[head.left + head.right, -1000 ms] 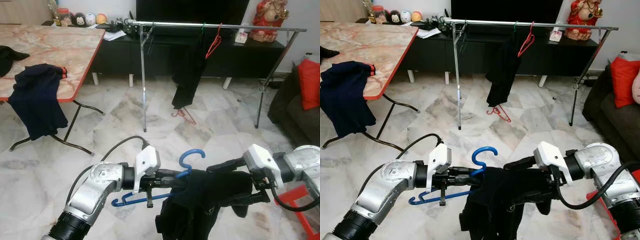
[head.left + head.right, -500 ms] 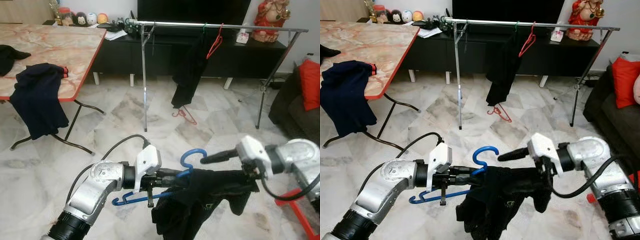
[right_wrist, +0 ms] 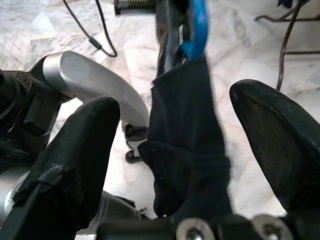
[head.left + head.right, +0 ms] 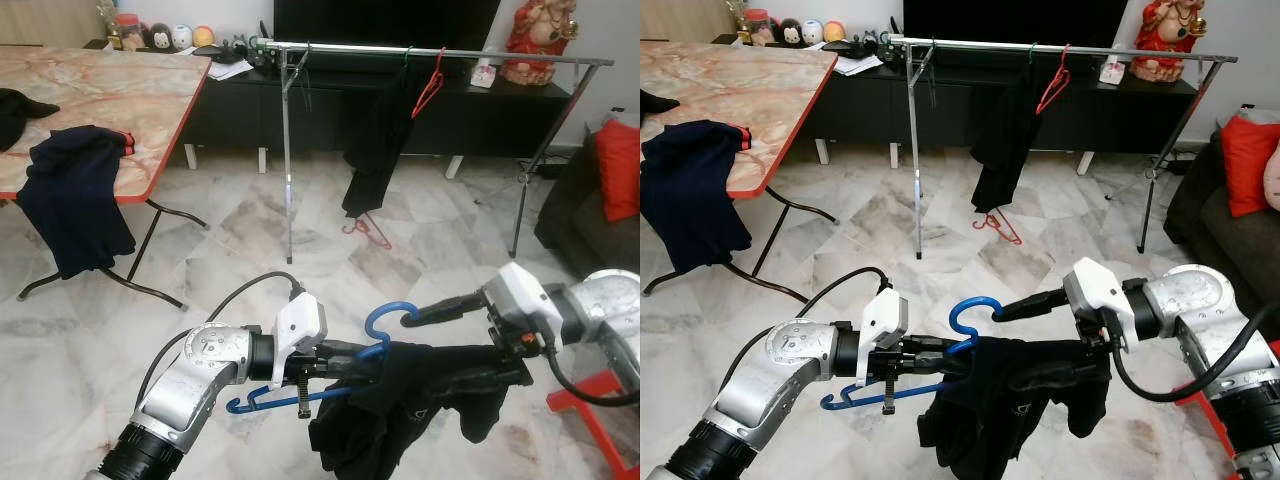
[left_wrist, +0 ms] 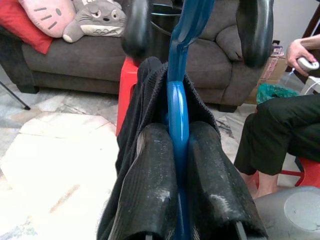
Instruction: Hang hanger
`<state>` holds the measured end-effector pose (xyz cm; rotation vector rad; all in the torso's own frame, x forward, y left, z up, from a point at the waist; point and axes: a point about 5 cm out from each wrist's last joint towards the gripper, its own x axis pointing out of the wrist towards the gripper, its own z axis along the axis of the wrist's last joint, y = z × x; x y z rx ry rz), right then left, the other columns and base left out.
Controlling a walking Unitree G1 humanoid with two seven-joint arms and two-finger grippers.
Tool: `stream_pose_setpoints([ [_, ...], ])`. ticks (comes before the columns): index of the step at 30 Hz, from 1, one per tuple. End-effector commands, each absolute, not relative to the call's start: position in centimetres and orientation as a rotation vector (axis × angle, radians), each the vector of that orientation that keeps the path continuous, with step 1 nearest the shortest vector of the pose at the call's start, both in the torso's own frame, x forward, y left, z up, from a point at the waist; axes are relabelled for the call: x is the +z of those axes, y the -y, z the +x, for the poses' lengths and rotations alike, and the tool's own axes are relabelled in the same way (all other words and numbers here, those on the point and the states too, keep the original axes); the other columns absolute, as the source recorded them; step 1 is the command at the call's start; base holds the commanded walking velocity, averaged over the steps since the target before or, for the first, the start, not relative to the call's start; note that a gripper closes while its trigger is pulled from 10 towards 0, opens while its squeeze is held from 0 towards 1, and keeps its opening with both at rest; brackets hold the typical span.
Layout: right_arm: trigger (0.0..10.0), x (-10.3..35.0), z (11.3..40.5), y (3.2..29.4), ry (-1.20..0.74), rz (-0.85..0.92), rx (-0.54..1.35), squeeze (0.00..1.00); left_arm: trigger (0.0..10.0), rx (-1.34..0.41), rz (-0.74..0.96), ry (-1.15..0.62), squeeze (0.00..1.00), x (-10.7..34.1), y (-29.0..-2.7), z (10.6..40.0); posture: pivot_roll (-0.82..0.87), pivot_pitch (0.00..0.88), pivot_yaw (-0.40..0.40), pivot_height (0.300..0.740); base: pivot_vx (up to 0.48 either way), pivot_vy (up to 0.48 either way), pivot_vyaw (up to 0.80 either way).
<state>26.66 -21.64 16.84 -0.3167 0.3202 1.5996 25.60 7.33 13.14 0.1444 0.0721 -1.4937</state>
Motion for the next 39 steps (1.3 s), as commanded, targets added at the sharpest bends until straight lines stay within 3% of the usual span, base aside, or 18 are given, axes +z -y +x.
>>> stream_pose_setpoints([
  [1, 10.0, 16.7, 26.5, 21.5, -0.335, -0.334, 1.625, 0.00, 10.0, -1.505, 0.151, -0.043, 0.00, 13.7, -6.9, 25.6, -0.14, 0.008, -0.104, 0.740, 0.000, 0.000, 0.00],
  [16, 10.0, 14.6, 26.4, 21.3, -0.380, -0.321, 1.582, 0.00, 10.0, -1.517, 0.139, -0.046, 0.00, 13.5, -6.5, 25.2, -0.14, 0.000, -0.105, 0.740, 0.000, 0.000, 0.00],
  [21, 10.0, 13.3, 26.5, 21.9, -0.445, -0.399, 1.553, 0.00, 10.0, -1.515, 0.147, -0.045, 0.00, 13.6, -6.7, 25.3, -0.13, 0.000, -0.105, 0.740, 0.000, 0.000, 0.00],
  [35, 10.0, 12.9, 27.1, 21.4, -0.397, -0.392, 1.516, 0.00, 10.0, -1.513, 0.151, -0.038, 0.00, 13.7, -6.5, 25.4, -0.13, 0.000, -0.102, 0.740, 0.000, 0.000, 0.00],
  [36, 5.3, 12.9, 27.1, 21.5, -0.400, -0.391, 1.520, 0.00, 10.0, -1.513, 0.151, -0.038, 0.00, 13.7, -6.5, 25.4, -0.13, 0.000, -0.102, 0.740, 0.000, 0.000, 0.00],
  [37, 5.3, 12.8, 27.0, 21.5, -0.402, -0.390, 1.521, 0.00, 10.0, -1.513, 0.151, -0.038, 0.00, 13.7, -6.5, 25.4, -0.13, 0.000, -0.102, 0.740, 0.000, 0.000, 0.00],
  [38, 4.6, 12.8, 27.0, 21.5, -0.404, -0.390, 1.524, 0.00, 10.0, -1.514, 0.151, -0.037, 0.00, 13.8, -6.5, 25.4, -0.13, 0.000, -0.101, 0.740, 0.000, 0.000, 0.00],
  [39, 0.9, 12.8, 27.0, 21.5, -0.402, -0.394, 1.524, 0.00, 10.0, -1.514, 0.151, -0.038, 0.00, 13.8, -6.5, 25.4, -0.13, 0.000, -0.101, 0.740, 0.000, 0.000, 0.00],
])
